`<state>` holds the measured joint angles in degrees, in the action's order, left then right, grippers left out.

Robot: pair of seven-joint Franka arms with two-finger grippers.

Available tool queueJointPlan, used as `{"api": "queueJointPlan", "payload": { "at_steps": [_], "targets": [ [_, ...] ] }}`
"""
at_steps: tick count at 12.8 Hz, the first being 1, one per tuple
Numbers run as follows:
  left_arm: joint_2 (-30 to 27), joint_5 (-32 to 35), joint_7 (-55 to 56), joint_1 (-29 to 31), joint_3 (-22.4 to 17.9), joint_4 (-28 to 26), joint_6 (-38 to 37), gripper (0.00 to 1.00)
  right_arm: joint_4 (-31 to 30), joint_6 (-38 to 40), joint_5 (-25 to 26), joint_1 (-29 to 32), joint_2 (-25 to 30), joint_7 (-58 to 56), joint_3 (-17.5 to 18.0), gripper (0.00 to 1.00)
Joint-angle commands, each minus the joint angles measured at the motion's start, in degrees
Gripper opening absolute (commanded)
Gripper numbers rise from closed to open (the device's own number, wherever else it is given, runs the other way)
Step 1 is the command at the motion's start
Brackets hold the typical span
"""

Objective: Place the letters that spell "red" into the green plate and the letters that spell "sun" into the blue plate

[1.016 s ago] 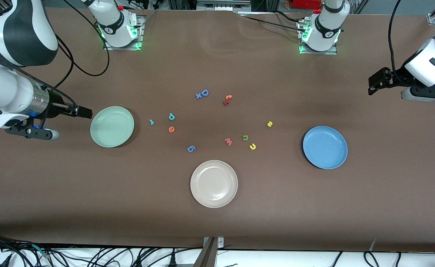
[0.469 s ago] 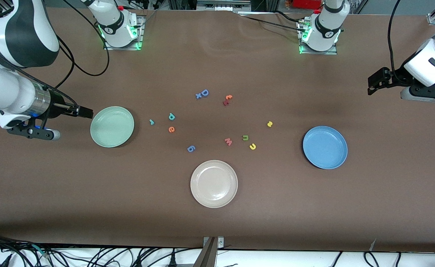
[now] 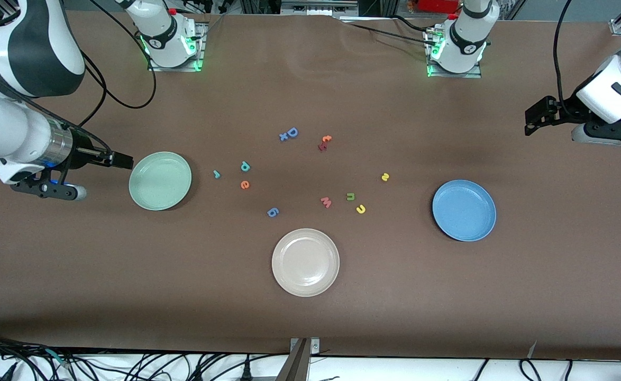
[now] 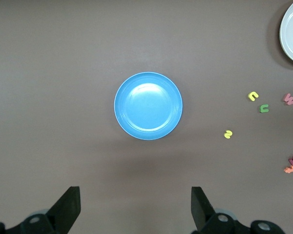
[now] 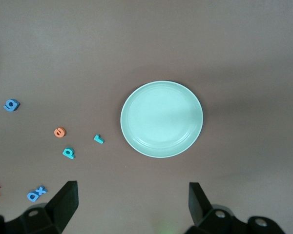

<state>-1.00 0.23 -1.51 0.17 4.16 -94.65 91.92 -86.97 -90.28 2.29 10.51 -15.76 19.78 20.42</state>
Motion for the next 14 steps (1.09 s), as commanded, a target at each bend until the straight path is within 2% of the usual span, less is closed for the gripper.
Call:
{"api": "queueJointPlan", "payload": {
  "at_steps": [1, 14],
  "targets": [
    [-0.41, 0.65, -1.12, -0.17, 0.06, -0.10, -0.60, 1.00, -0.31, 0.36, -0.62, 0.30, 0.38, 0.34, 0.06, 1.00],
    [-0.23, 0.65, -1.12, -0.17, 0.06, -0.10, -0.60, 1.00, -1.10, -0.34, -0.62, -0.05, 0.11, 0.43, 0.06, 1.00]
  ]
}}
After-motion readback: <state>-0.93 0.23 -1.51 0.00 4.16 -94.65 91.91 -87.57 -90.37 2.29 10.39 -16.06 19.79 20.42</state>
